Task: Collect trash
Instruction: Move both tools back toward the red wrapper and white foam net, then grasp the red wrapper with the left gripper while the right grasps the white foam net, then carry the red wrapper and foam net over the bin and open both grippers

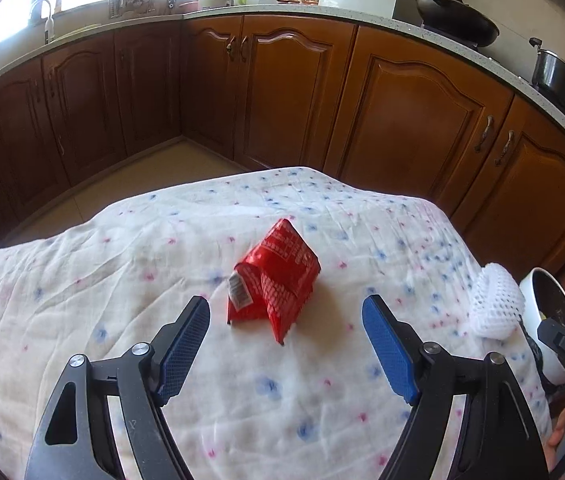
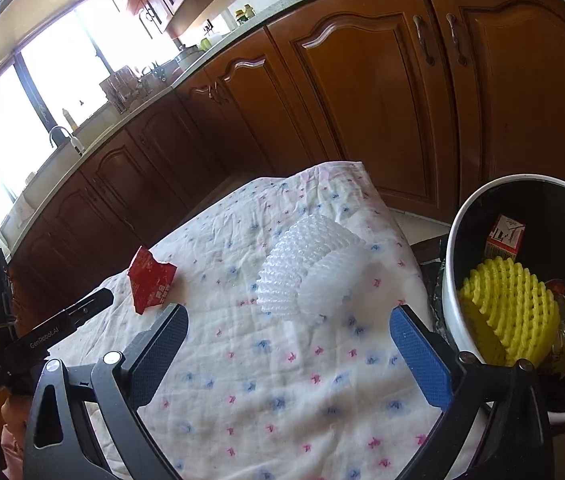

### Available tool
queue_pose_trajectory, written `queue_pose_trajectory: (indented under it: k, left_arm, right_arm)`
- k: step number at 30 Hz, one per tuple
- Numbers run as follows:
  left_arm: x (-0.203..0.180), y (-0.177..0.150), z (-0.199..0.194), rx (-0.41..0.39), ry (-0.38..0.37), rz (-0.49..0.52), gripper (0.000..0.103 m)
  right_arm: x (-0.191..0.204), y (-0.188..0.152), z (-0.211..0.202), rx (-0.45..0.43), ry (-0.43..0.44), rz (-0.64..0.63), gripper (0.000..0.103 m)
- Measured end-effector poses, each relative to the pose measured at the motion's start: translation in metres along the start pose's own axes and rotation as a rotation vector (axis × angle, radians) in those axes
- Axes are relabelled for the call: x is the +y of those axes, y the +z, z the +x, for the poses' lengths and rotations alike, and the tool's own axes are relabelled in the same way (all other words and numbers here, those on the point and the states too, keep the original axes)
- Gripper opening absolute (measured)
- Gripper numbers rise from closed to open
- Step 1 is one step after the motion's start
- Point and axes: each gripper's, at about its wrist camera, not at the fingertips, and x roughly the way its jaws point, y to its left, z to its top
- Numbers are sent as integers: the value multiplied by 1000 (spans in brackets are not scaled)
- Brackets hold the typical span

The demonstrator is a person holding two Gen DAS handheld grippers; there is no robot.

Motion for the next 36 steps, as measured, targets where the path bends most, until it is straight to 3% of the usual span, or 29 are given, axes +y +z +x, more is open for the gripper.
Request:
queue_pose_trajectory:
  k: [8,9,11,13,17,22,23,24,27,36]
  left_arm:
    - [2,20,54,54,22,45,77]
    - [1,19,57,58,17,51,72]
    - [-3,17,64,74,10,70,54]
    - [-7,13,68,98,-3,85,23]
    - [-15,7,64,97,-4,108,17]
    - [-26,-5,48,87,-28,126,10]
    - [-28,-8,44,87,-39,123,10]
    - [-30,-11,39,86,-48,120,9]
    - [-35,-20,24,85,-81,111,9]
    - [-50,-49,-24,88,-170,81,9]
  right_arm:
    - [-12,11,29,33,10,42,101]
    - [-12,12,31,30,6,41,101]
    - [-14,14,34,27,5,39,99]
    - [-14,16,36,24,-1,31,96]
    - [-12,17,37,19,-16,1,85]
    - [-7,17,39,34,-11,-49,43]
    - [-6,16,39,34,-11,-60,25]
    - [-4,14,39,37,-11,-69,16]
    - [0,10,33,30,-2,-87,8]
    - [6,0,6,14,68,-93,7]
